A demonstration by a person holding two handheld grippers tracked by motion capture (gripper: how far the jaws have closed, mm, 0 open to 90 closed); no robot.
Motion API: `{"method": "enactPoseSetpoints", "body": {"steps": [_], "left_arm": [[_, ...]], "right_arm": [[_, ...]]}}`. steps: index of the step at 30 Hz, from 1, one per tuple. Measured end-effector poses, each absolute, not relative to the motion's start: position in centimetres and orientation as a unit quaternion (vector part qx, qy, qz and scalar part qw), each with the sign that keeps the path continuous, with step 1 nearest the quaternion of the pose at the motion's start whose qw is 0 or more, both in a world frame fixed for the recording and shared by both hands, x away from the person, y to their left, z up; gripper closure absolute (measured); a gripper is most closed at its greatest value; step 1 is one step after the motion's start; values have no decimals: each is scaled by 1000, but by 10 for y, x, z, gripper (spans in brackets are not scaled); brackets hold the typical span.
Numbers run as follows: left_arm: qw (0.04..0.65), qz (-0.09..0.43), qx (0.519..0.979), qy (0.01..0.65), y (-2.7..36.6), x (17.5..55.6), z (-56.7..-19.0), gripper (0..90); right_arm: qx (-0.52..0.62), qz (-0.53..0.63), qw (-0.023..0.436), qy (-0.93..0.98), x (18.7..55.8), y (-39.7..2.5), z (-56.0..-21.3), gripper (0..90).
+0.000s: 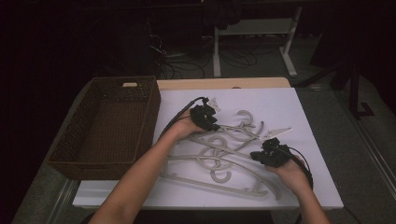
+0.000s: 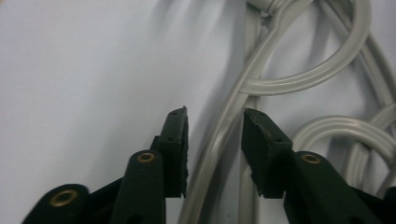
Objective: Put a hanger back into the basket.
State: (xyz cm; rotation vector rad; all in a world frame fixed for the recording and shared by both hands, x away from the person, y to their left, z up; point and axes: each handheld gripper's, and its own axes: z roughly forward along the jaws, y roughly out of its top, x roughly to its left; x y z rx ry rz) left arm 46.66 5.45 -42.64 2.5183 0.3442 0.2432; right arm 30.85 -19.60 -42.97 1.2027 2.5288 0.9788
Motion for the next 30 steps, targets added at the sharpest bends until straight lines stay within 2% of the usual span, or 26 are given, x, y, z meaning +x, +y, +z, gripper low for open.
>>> {"method": "enactPoseSetpoints", "body": {"steps": [5, 8, 12, 15, 16, 18, 27, 30], "left_arm": [[248, 98, 955, 129, 61, 472, -435, 671], [244, 97, 956, 130, 63, 473, -436, 718], [236, 93, 957, 138, 68, 473, -435, 734], [234, 91, 956, 149, 72, 472, -434, 724], [251, 87, 952, 153, 74, 472, -432, 674], [256, 85, 951, 151, 73, 472, -431, 648], [258, 93, 953, 128, 52, 471, -438, 667], [258, 94, 954, 124, 51, 470, -438, 710]], "right_arm": [[402, 328, 90, 850, 309, -194, -429, 891], [401, 328, 91, 850, 309, -194, -429, 891], [403, 333, 92, 848, 309, -195, -427, 891], [404, 335, 94, 846, 309, -196, -427, 891], [404, 335, 94, 846, 309, -196, -427, 891], [404, 335, 93, 846, 309, -196, -426, 891], [403, 338, 93, 846, 309, -197, -426, 891], [404, 341, 93, 844, 309, -198, -425, 890]]}}
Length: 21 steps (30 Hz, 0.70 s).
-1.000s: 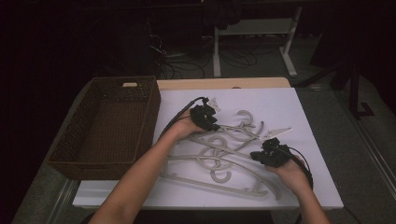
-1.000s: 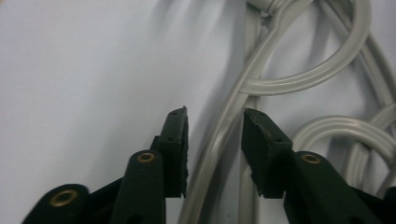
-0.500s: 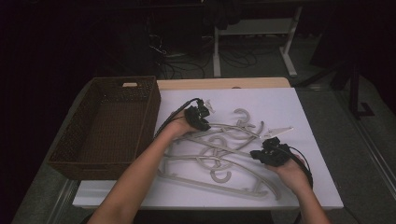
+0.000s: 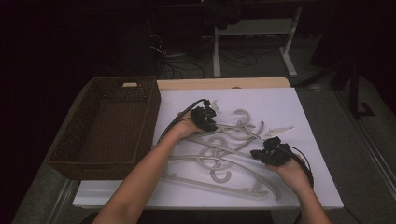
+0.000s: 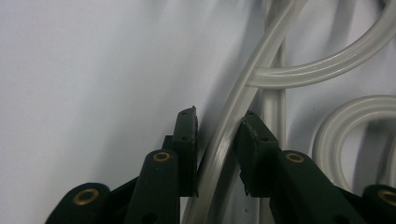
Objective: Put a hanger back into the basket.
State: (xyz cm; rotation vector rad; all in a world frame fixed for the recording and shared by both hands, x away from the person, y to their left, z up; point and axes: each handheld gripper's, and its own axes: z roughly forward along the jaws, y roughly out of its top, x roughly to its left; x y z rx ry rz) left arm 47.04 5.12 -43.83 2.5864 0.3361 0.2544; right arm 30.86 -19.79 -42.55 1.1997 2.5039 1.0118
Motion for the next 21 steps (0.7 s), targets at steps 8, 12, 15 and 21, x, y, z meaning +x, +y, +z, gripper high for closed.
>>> {"method": "enactPoseSetpoints", "body": {"steps": [8, 12, 15, 21], "left_arm": [[246, 104, 959, 93, 55, 465, -431, 775], [248, 107, 959, 80, 56, 462, -427, 820], [276, 105, 951, 89, 60, 460, -418, 823], [285, 104, 948, 95, 61, 452, -407, 824]], "right_arm": [[402, 349, 93, 841, 308, -199, -424, 890], [401, 351, 93, 841, 308, -199, -424, 890], [401, 355, 93, 839, 308, -199, -423, 890], [400, 365, 91, 836, 308, -201, -423, 889]]}}
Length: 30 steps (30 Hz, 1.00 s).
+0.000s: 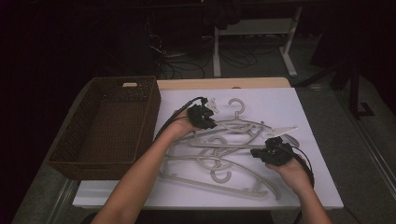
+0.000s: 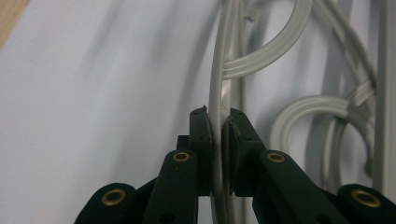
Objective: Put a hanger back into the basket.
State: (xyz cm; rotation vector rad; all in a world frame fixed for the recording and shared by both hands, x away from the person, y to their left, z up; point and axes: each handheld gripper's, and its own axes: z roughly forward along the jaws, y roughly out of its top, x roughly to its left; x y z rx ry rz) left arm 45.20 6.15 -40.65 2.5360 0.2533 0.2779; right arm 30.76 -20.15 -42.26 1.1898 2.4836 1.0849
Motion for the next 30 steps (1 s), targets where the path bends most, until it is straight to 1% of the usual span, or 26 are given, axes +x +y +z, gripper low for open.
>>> {"method": "enactPoseSetpoints", "body": {"steps": [4, 7, 8, 10, 12, 15, 17, 18, 19, 20, 22, 25, 26, 30], "left_arm": [[287, 111, 946, 106, 61, 448, -397, 824], [288, 112, 943, 120, 63, 445, -389, 825], [290, 115, 942, 126, 64, 444, -385, 825], [291, 121, 939, 134, 66, 442, -378, 825], [292, 135, 934, 152, 71, 439, -363, 825], [293, 146, 930, 167, 76, 436, -347, 826], [293, 154, 927, 175, 80, 433, -336, 826], [293, 154, 927, 175, 80, 433, -336, 826], [294, 159, 925, 182, 84, 431, -326, 827], [294, 159, 925, 182, 84, 431, -326, 827], [301, 164, 919, 193, 92, 426, -307, 827], [303, 168, 917, 197, 98, 424, -296, 827], [303, 170, 916, 199, 101, 422, -290, 827], [307, 178, 912, 206, 116, 417, -272, 827]], "right_arm": [[400, 373, 89, 832, 307, -203, -421, 863], [400, 392, 86, 824, 305, -206, -419, 784], [400, 392, 86, 824, 305, -206, -419, 784], [402, 401, 85, 819, 305, -207, -418, 690], [397, 406, 86, 819, 304, -207, -418, 644], [393, 413, 92, 816, 302, -207, -417, 551], [393, 415, 102, 815, 300, -207, -417, 471], [393, 415, 102, 815, 300, -207, -417, 471], [394, 411, 108, 815, 298, -208, -418, 399], [395, 410, 112, 814, 297, -208, -419, 373], [395, 415, 119, 811, 295, -211, -420, 318], [396, 419, 124, 807, 293, -213, -420, 291], [400, 428, 136, 799, 293, -213, -419, 258], [404, 427, 137, 798, 294, -211, -421, 201]]}}
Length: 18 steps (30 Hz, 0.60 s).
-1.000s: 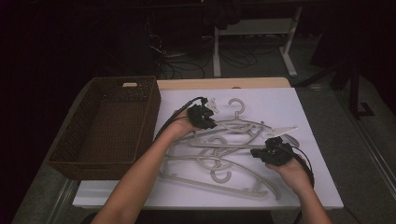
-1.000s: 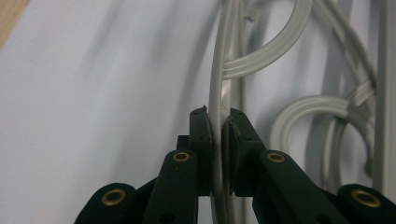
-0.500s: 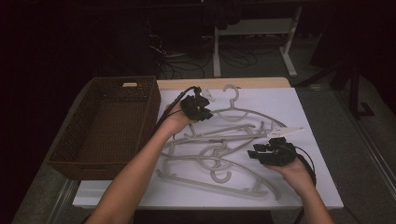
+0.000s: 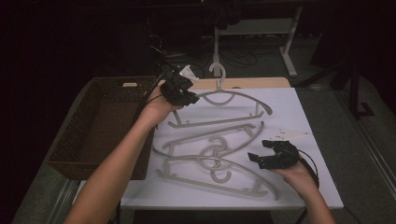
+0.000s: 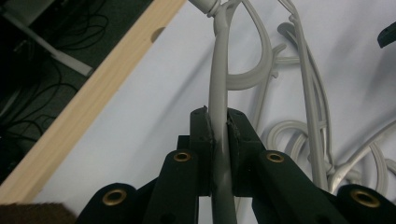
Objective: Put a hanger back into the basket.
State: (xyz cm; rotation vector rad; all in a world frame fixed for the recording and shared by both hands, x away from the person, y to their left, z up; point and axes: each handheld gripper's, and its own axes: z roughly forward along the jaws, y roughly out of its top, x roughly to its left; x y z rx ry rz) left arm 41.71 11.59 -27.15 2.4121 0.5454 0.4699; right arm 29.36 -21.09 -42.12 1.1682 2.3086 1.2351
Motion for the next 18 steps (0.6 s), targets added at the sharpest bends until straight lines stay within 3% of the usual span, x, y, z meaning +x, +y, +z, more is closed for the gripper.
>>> {"method": "enactPoseSetpoints", "body": {"steps": [18], "left_arm": [[361, 205, 872, 261, 228, 395, -234, 829]], "right_arm": [[417, 422, 146, 792, 291, -214, -430, 138]]}}
